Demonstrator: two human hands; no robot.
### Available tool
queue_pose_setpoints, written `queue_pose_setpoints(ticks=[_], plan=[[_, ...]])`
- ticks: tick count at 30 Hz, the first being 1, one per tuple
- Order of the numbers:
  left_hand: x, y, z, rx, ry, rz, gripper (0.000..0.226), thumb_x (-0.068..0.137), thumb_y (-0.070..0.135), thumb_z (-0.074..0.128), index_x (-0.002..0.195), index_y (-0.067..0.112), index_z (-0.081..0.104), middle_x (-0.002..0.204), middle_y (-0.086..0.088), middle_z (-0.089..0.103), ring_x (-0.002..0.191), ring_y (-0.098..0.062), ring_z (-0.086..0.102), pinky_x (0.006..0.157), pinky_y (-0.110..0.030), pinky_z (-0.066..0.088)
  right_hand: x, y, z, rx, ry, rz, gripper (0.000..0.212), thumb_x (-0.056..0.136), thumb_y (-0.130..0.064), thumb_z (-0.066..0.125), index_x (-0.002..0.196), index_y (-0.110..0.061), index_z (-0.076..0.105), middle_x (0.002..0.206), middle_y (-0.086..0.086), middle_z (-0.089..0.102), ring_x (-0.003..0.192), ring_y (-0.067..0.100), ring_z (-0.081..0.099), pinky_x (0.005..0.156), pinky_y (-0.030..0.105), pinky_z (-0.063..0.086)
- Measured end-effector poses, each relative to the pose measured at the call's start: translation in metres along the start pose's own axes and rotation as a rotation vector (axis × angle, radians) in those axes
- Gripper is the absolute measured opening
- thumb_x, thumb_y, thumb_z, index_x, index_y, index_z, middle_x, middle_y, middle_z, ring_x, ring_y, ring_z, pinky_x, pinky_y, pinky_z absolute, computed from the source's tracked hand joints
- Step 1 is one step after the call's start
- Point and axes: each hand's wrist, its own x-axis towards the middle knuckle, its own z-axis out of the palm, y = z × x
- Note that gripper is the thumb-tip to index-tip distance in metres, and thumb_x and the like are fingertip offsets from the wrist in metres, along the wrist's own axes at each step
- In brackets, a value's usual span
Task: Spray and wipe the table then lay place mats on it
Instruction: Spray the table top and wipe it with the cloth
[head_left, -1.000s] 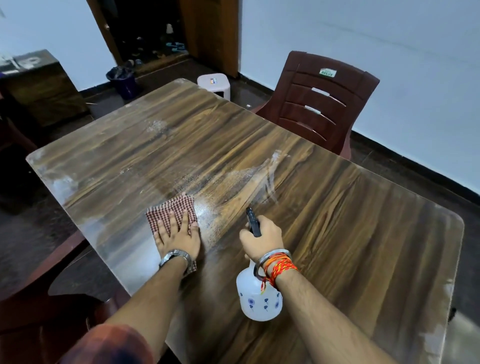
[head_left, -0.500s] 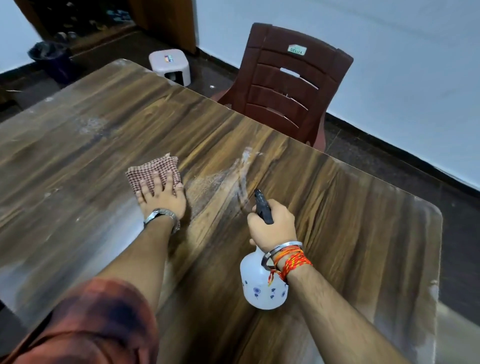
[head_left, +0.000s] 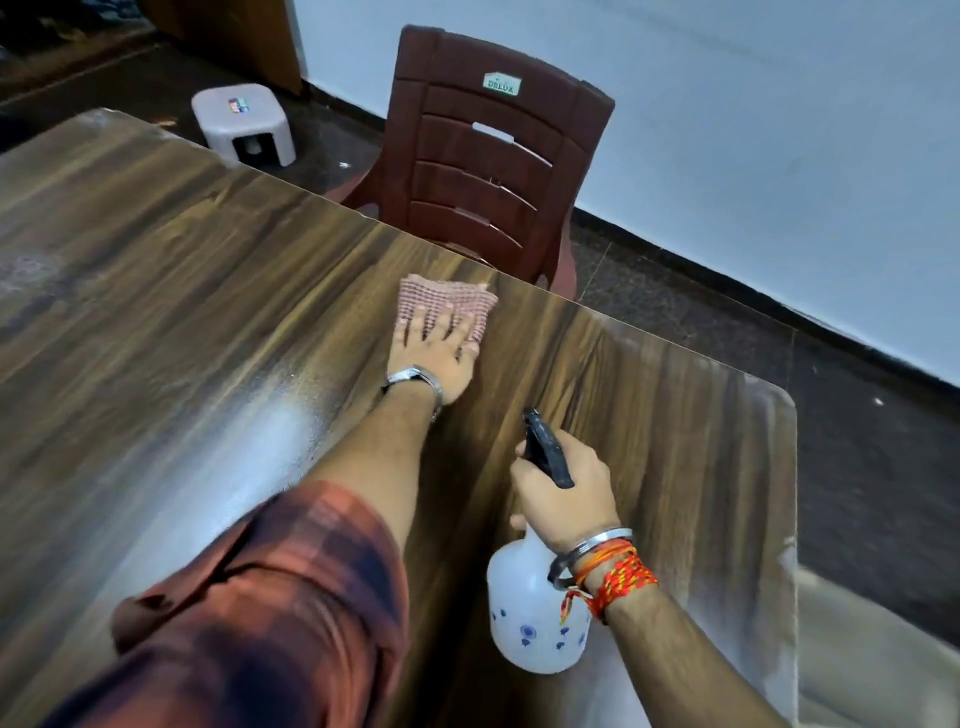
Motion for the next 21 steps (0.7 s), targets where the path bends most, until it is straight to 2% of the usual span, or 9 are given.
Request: queue_pose_setpoints(ticks=[3, 5, 8, 11, 15, 18, 21], plan=[[-0.023, 0.030, 0.012, 0.034, -0.049, 0.169, 0.055, 0.097, 0.055, 0.013, 0.151, 0.045, 0.003, 0.162, 0.009, -0.002, 0.149, -0.024, -0.006, 0.118, -0.048, -0.007, -0.002, 0.001, -0.004, -0.055, 0.025, -0.002, 0.006, 0.086, -0.015, 0.061, 0.087, -0.009, 0.060, 0.077, 0.014, 0.063, 0.066, 0.032, 0.066, 0.060, 0.049, 0.061], [-0.039, 0.028, 0.015, 0.020, -0.067, 0.183, 0.055, 0.097, 0.056, 0.013, 0.151, 0.045, 0.004, 0.162, 0.010, -0.003, 0.149, -0.021, -0.007, 0.119, -0.045, -0.008, -0.006, 0.001, -0.001, -0.086, 0.041, -0.024, 0.006, 0.083, -0.018, 0.062, 0.084, -0.012, 0.060, 0.077, 0.014, 0.064, 0.069, 0.035, 0.066, 0.062, 0.052, 0.060], [-0.053, -0.007, 0.012, -0.003, -0.037, 0.070, 0.057, 0.097, 0.059, 0.013, 0.151, 0.044, 0.004, 0.162, 0.010, -0.005, 0.149, -0.021, -0.008, 0.119, -0.044, -0.007, -0.012, 0.002, 0.005, -0.088, 0.023, -0.050, 0.007, 0.083, -0.019, 0.063, 0.084, -0.013, 0.061, 0.078, 0.015, 0.064, 0.071, 0.037, 0.066, 0.065, 0.053, 0.059], [-0.072, -0.077, 0.005, -0.012, 0.043, -0.158, 0.059, 0.096, 0.061, 0.015, 0.152, 0.042, 0.004, 0.162, 0.007, -0.002, 0.149, -0.026, -0.002, 0.119, -0.045, -0.003, -0.022, 0.005, 0.009, -0.057, 0.024, -0.025, 0.008, 0.082, -0.018, 0.063, 0.085, -0.011, 0.062, 0.078, 0.016, 0.065, 0.071, 0.038, 0.066, 0.065, 0.052, 0.060], [-0.111, -0.156, -0.003, -0.089, 0.064, -0.448, 0.062, 0.095, 0.063, 0.011, 0.153, 0.041, 0.005, 0.162, 0.006, -0.007, 0.149, -0.028, -0.005, 0.119, -0.047, -0.005, -0.039, 0.012, 0.011, -0.039, 0.014, -0.010, 0.014, 0.080, -0.020, 0.062, 0.087, -0.008, 0.062, 0.079, 0.017, 0.066, 0.073, 0.039, 0.066, 0.065, 0.053, 0.060], [-0.130, -0.143, 0.005, -0.101, 0.085, -0.468, 0.058, 0.097, 0.058, 0.014, 0.152, 0.041, 0.006, 0.162, 0.007, -0.005, 0.148, -0.029, -0.005, 0.119, -0.047, -0.007, -0.056, 0.020, 0.003, -0.030, 0.015, 0.002, 0.012, 0.080, -0.018, 0.061, 0.086, -0.009, 0.062, 0.080, 0.016, 0.065, 0.075, 0.039, 0.066, 0.065, 0.053, 0.060], [-0.143, -0.096, 0.022, -0.069, 0.081, -0.330, 0.056, 0.098, 0.054, 0.016, 0.152, 0.042, 0.006, 0.163, 0.006, -0.002, 0.148, -0.030, -0.004, 0.119, -0.049, -0.006, -0.076, 0.033, -0.016, -0.019, 0.042, 0.012, 0.011, 0.080, -0.019, 0.061, 0.085, -0.009, 0.061, 0.081, 0.019, 0.064, 0.077, 0.041, 0.065, 0.065, 0.054, 0.060]])
